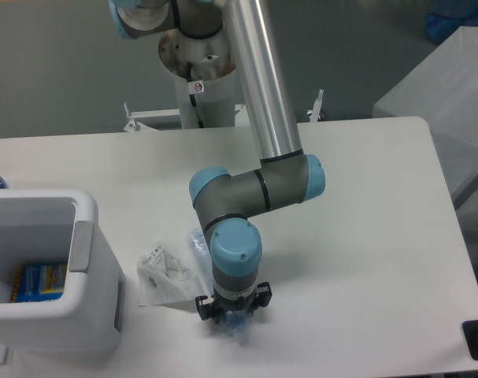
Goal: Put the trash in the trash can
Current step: 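Close the gripper on the bottle's cap end, then lift the bottle and carry it over the white trash bin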
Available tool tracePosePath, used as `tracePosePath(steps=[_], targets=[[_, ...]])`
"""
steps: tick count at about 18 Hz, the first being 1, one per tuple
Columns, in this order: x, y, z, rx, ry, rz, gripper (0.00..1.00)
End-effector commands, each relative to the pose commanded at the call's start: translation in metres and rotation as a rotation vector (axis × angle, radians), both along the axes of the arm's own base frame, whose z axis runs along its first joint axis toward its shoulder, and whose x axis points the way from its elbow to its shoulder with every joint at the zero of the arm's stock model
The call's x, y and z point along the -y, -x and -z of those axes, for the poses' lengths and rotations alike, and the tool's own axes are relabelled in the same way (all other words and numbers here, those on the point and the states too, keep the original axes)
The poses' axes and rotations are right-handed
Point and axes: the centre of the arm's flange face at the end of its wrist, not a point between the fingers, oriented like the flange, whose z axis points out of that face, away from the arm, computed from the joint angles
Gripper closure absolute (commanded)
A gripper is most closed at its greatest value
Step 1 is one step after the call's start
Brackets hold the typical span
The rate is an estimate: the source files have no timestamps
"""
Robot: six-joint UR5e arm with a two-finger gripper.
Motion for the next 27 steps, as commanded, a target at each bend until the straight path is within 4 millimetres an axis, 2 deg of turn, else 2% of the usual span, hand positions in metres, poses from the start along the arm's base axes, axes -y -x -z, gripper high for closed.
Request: tracePosePath(steps=[8,13,17,18,21,23,27], targets=[[0.000,0.000,-0.003,-0.002,-0.002,0.003,0.33],[0.000,0.003,-0.017,-0.016,-0.024,0.011,0.33],[-0.002,0.014,-0.069,-0.069,-0.092,0.004,0.34],[-0.006,0.017,-0.088,-0.082,-0.126,0.005,0.34],[-0.010,0.020,-0.156,-0.109,-0.253,0.015,0.34],[-0.003,0.028,-0.215,-0.155,-0.345,0.018,0.34],[-0.008,0.027,-0.295,-0.202,-0.511,0.035,0.34]])
